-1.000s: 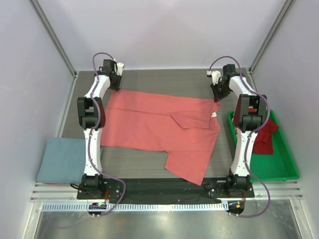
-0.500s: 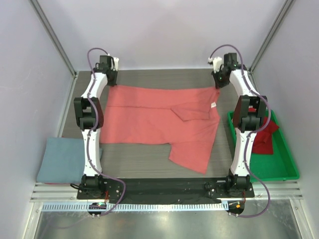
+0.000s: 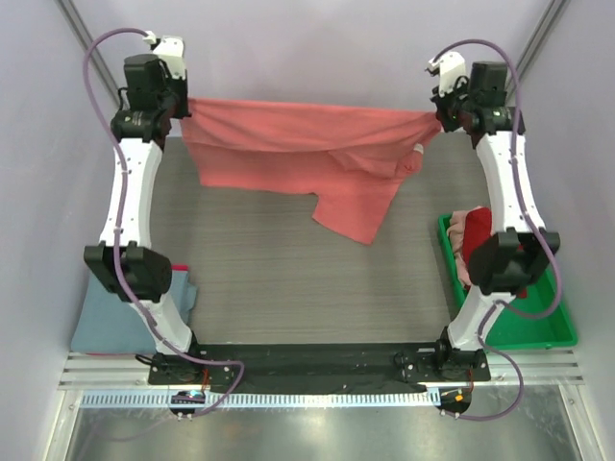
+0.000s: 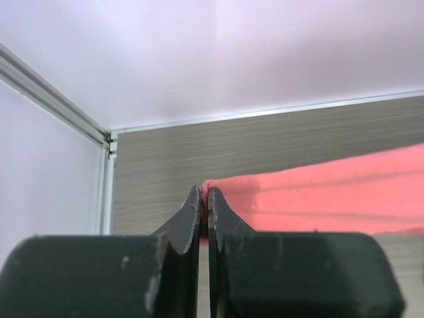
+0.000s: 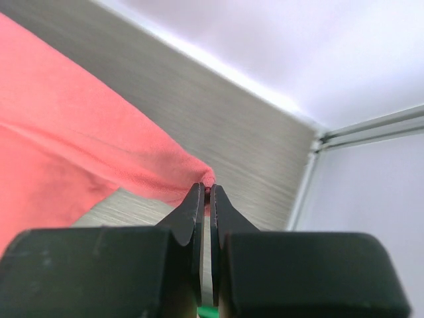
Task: Fold and stack the t-shirts
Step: Fold the tshirt
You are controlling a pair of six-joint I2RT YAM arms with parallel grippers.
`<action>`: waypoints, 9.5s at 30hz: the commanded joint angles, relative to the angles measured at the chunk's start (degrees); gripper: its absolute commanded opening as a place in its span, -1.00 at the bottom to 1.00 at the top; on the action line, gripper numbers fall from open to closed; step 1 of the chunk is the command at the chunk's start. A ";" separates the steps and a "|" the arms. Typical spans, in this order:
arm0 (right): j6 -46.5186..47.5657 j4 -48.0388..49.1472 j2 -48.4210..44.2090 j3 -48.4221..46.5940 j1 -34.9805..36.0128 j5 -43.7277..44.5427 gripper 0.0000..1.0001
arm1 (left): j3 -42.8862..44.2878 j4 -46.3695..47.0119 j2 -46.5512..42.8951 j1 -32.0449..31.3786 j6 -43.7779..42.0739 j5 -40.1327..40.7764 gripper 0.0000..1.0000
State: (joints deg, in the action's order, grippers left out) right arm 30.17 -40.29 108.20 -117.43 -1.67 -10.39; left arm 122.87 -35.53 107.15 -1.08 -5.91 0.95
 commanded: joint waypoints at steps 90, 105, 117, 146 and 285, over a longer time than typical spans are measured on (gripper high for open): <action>-1.26 12.61 -47.47 19.71 4.92 -2.00 -0.98 | -23.82 4.15 -34.90 -4.02 -10.70 3.09 -1.00; 1.90 15.68 -33.69 21.87 4.92 -4.45 -0.98 | -28.90 4.94 -22.98 -4.27 -15.88 -0.77 -1.00; 5.33 27.81 -8.20 37.19 5.28 -2.62 -0.97 | -25.06 7.93 9.45 -6.21 -13.07 -1.48 -1.00; 3.58 30.45 32.25 -1.67 4.05 10.13 -0.97 | 8.79 6.53 38.66 -3.49 -13.78 19.97 -1.00; 81.18 -7.34 -36.40 82.18 11.69 -15.80 -0.60 | -47.72 -10.00 -8.19 0.73 -2.53 -7.45 0.28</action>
State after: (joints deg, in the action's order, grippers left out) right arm 110.91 -48.16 71.53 -34.17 9.69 -27.03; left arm 73.30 -43.35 98.19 -1.28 -10.44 -3.14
